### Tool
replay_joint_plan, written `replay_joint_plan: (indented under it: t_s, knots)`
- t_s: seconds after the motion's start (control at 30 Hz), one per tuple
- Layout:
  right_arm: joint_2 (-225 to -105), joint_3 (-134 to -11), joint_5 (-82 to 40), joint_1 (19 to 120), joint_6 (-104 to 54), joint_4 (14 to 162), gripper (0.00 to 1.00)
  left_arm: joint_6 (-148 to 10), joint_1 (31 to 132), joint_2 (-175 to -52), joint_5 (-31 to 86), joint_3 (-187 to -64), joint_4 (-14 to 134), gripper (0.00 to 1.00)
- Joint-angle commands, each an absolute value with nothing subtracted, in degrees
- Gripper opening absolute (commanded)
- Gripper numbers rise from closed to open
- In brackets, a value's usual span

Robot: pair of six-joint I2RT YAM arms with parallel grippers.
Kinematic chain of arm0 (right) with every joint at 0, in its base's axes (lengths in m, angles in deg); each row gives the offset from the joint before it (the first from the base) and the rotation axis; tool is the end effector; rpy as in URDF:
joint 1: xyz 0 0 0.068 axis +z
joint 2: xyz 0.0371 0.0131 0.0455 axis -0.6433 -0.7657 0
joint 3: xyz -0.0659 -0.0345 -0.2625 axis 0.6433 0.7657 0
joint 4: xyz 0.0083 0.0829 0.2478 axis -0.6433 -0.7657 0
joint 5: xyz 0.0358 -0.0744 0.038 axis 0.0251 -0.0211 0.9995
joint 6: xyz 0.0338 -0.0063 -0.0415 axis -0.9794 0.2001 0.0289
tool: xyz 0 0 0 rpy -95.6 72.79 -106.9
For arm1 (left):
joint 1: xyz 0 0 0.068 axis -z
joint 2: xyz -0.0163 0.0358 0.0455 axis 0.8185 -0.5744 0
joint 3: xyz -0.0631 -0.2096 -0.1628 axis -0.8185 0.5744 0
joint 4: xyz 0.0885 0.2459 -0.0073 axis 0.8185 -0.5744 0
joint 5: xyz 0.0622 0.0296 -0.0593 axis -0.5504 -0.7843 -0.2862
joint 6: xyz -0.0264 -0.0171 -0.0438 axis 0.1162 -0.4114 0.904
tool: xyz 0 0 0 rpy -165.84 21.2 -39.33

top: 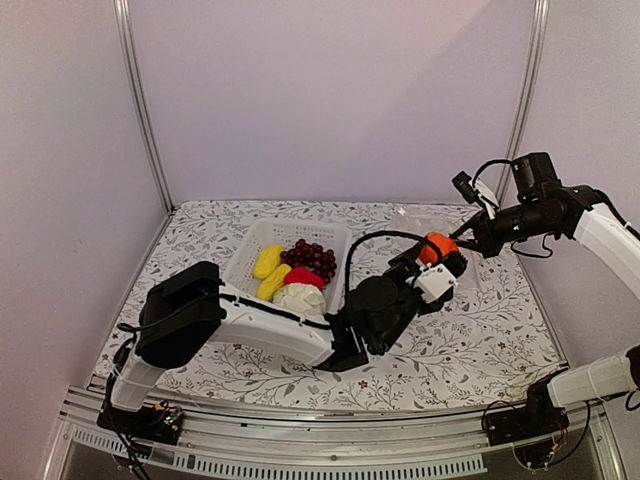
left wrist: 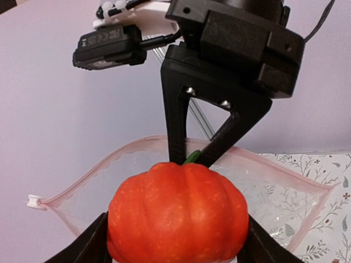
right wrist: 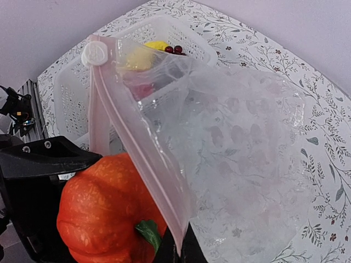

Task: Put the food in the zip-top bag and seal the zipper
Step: Place the fake vegetable in the zipper food storage bag.

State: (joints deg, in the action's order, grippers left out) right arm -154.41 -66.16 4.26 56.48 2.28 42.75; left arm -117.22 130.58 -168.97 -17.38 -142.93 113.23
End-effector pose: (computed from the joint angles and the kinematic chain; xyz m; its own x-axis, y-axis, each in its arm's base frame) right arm 0.2331 0.0888 0.3405 -0.4574 -0.4394 -0.7731 -0.7976 0.5871 0.1381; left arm 0.1486 -0.4943 0.2203 0.4279 0.2735 -0.8614 0.4693 0.7473 0.4704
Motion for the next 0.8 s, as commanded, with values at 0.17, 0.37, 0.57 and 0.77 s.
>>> replay_joint_plan:
  t_s: [0.17, 0.37, 0.57, 0.77]
  knots:
    - [-152.52, -66.82, 4.40, 56.57, 1.56, 41.93, 0.00, -110.07, 129.09, -171.53, -18.96, -150.59, 97.89, 0.47]
    - [-153.05, -69.60, -1.74, 55.93, 0.70, 41.78, 0.00, -107.93, 128.87, -172.81, -22.20, -151.94, 94.44, 0.49]
    - [-152.67, -69.38, -2.71, 55.94, 0.70, 42.04, 0.00, -106.37, 128.36, -172.60, -23.40, -151.53, 93.24, 0.47]
    - [-152.30, -69.05, -0.03, 55.92, 1.07, 41.40, 0.00, -104.68, 127.52, -173.05, -23.09, -154.14, 89.94, 0.52]
